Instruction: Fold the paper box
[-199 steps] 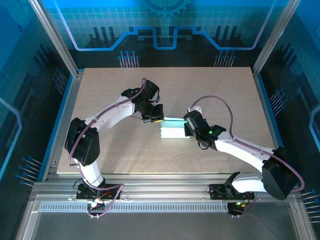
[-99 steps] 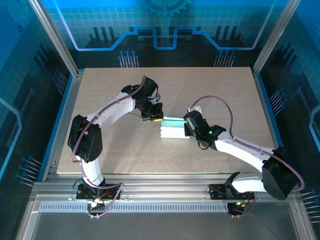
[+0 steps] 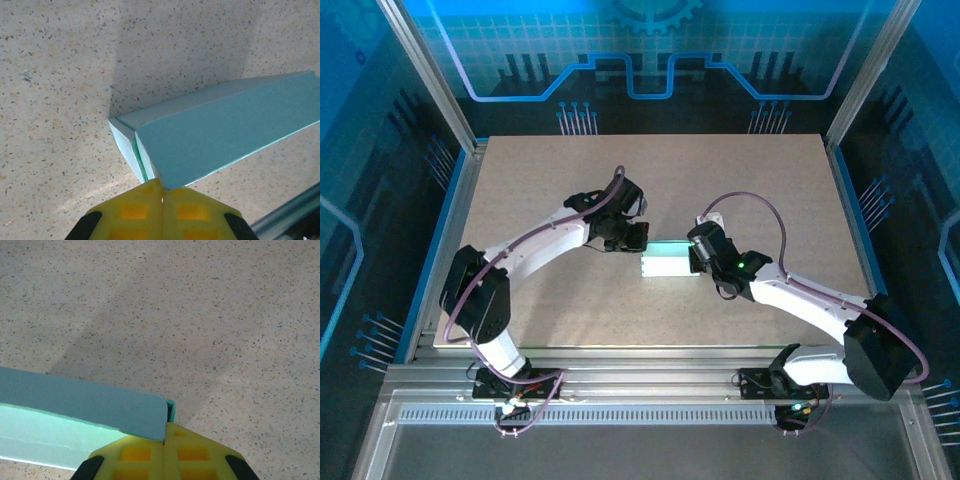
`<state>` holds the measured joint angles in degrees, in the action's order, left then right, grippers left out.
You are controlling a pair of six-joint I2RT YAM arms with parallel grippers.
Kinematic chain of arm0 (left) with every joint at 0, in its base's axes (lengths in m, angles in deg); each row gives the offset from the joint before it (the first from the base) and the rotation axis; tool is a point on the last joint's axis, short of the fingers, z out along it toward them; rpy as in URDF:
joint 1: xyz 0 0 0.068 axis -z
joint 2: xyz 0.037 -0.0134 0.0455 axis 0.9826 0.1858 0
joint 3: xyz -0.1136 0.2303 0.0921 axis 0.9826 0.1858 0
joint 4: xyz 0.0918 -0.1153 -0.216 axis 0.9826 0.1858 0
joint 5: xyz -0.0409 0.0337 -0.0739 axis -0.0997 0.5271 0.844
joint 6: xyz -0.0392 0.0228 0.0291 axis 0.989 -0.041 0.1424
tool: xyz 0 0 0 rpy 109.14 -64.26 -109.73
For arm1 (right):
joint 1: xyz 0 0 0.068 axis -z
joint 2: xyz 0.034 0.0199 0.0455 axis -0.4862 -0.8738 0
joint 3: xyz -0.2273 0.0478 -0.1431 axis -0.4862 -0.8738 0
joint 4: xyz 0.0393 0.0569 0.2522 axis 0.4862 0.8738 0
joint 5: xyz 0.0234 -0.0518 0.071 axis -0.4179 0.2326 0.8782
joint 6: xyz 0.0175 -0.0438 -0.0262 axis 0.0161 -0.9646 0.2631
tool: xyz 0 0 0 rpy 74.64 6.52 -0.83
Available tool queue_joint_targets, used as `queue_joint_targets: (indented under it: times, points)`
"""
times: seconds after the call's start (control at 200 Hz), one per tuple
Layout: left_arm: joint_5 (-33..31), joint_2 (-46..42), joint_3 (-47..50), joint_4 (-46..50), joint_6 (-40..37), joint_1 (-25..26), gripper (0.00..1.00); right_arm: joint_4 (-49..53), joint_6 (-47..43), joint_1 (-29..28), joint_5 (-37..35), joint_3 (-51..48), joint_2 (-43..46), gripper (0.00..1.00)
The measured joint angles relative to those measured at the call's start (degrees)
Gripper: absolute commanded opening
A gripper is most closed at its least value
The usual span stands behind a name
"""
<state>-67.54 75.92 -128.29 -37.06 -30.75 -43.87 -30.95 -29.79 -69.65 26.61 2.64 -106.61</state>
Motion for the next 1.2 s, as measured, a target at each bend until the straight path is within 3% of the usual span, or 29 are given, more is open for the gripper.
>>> queue_joint_targets:
  times: [0.525, 0.785, 0.896, 1.081, 1.201]
  points:
    - [-6.38, -5.42, 11.54, -14.19, -1.62, 3.06, 0.0, -1.44, 0.17, -0.26, -0.28, -1.73, 0.68, 0.0]
    - [-12.11, -5.27, 14.08, -19.21, -1.2, 5.79, 0.0, -9.79, -0.94, -2.34, -3.87, -9.31, 4.76, 0.0]
    - [-13.53, -5.22, 14.36, -20.02, -1.18, 6.34, 0.0, -10.91, -1.42, -2.62, -4.15, -10.51, 5.88, 0.18]
    - [-13.9, -4.55, 14.38, -21.7, -1.2, 6.86, 0.0, -9.2, -3.61, -4.22, -1.2, -11.76, 10.27, 0.61]
    - [-13.88, -4.07, 14.38, -22.93, -1.2, 7.52, 0.0, -8.28, -4.9, -4.76, 0.83, -11.89, 15.19, 0.75]
